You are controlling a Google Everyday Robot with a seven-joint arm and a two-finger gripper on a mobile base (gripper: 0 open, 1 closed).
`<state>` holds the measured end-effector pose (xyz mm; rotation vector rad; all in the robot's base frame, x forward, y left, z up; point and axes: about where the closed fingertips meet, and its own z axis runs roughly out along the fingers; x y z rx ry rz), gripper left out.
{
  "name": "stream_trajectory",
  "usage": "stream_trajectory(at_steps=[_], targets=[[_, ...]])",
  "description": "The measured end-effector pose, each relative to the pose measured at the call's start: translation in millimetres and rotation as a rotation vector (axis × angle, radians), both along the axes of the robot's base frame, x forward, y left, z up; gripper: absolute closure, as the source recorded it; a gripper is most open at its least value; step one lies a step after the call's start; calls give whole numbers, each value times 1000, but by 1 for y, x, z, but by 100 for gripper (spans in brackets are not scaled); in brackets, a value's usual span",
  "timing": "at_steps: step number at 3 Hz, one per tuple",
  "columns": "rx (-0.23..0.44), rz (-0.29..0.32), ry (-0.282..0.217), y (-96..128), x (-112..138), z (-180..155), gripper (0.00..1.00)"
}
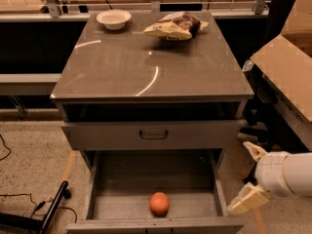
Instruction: Pick orange from middle drawer and place on counter
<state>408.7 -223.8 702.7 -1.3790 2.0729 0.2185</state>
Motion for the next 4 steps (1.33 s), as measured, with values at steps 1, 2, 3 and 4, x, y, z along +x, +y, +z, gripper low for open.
stream_trajectory(at_steps=[1,2,3,4], targets=[[13,-7,-59,21,9,-37,0],[57,20,-98,61,17,-90,0],[86,27,-139,88,35,-124,0],[113,67,-158,135,60,-162,0]])
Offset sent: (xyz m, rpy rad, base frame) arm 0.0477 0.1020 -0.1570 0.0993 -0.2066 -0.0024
